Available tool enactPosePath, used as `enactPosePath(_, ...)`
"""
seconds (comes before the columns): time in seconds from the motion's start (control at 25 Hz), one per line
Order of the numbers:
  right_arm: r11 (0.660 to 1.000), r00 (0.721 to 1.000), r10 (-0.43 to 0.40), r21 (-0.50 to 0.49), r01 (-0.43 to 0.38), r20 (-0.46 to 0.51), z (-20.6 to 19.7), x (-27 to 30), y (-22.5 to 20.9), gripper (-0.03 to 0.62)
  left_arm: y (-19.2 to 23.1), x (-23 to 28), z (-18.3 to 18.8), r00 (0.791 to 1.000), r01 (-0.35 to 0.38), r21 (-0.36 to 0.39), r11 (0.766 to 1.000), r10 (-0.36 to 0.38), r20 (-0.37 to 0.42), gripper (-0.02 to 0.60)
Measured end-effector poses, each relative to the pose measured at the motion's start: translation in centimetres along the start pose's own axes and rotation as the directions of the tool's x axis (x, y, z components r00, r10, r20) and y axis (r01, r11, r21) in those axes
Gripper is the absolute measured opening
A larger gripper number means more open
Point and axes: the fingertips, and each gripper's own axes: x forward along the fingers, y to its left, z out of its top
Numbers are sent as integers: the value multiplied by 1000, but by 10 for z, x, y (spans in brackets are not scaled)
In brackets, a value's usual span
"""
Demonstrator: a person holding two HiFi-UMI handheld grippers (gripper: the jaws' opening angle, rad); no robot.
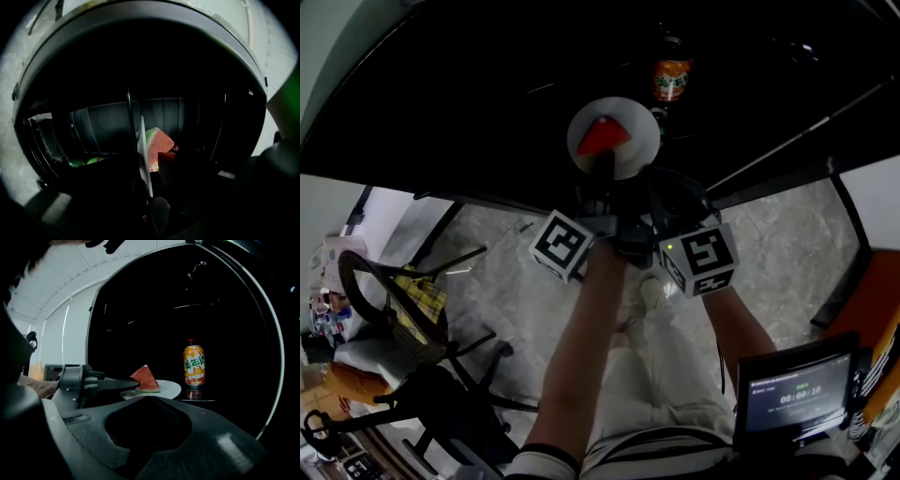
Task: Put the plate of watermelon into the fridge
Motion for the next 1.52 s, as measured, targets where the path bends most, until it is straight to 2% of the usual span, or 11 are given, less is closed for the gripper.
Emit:
enactPosePath(0.52,998,999,-39,49,38,12,-1,3,-4,-3,-6,-11,-2,999,20,31,999,-19,-27,158)
enactPosePath(0.68,997,999,-44,62,42,17,1,4,0,-3,11,-20,6,998,-51,26,998,51,-22,54)
enactPosePath(0.8,998,999,-45,52,44,14,3,6,0,-3,15,-17,8,998,-62,4,998,62,-31,48)
enactPosePath(1.04,997,998,-56,47,56,13,3,10,-4,-3,-1,-17,3,997,36,-12,999,-37,-70,68)
enactPosePath(1.12,997,998,-61,53,60,16,3,9,-5,-3,1,-31,-2,997,32,58,998,-28,-70,101)
enactPosePath(1.16,997,998,-62,54,61,17,3,9,-4,-2,5,-39,-4,997,8,165,986,5,-77,103)
enactPosePath(1.2,997,998,-63,55,62,18,3,9,-4,-3,9,-46,-4,995,-17,318,948,46,-83,104)
enactPosePath(1.24,997,998,-62,54,61,18,3,9,-3,-2,8,-51,-3,994,-29,482,876,78,-82,89)
enactPosePath(1.32,997,998,-62,49,61,16,3,10,-4,-3,-3,-52,-6,992,-5,731,682,94,-81,55)
enactPosePath(1.4,997,998,-62,43,62,10,0,10,-5,-2,-13,-47,-12,991,37,851,524,92,-100,32)
enactPosePath(1.52,998,998,-59,34,58,8,-2,9,-5,-3,-14,-39,-17,985,77,915,397,112,-132,4)
